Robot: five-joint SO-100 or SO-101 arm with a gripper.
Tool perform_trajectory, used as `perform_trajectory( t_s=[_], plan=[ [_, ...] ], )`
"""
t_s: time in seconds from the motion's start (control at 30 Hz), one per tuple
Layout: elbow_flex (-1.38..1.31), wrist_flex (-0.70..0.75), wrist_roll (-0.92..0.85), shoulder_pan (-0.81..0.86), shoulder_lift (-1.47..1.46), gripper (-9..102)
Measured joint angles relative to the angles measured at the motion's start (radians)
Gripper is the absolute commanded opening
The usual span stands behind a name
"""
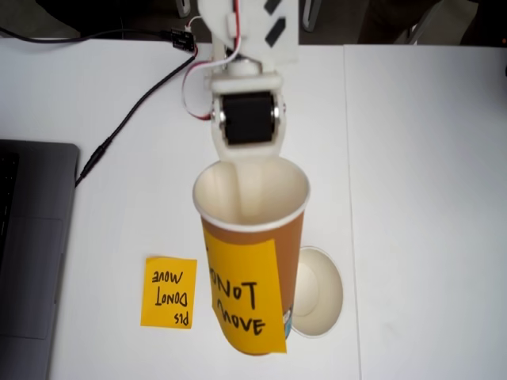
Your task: Pickup cup and make a pile of cup.
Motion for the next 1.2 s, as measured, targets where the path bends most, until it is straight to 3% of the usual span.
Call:
perform_trajectory(
  t_s=[0.53, 1.2],
  plan=[
    [-0.023, 0.000, 0.000, -0.141, 0.000, -7],
    [-0.029, 0.000, 0.000, -0.163, -0.107, -7]
  ],
)
